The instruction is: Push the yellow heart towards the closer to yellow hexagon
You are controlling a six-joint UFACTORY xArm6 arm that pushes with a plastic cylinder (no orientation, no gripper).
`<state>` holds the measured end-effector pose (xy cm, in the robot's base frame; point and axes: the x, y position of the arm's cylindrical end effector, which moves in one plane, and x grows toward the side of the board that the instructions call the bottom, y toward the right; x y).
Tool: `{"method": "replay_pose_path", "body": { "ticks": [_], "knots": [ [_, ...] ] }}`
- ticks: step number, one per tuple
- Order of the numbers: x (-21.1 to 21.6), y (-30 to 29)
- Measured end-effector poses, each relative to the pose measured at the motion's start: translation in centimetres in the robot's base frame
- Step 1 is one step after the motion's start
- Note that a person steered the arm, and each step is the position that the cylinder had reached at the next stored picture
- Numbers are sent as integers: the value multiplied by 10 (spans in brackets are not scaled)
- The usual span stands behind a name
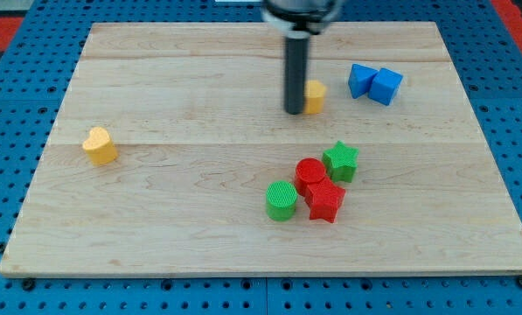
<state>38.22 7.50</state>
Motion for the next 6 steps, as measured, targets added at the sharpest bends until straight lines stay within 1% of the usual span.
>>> {"method": "replay_pose_path", "body": {
  "ticks": [1, 2, 4, 5, 6],
  "knots": [
    [0, 48],
    [3, 15],
    [12, -215],
    [9, -305],
    [55, -347]
  ]
}}
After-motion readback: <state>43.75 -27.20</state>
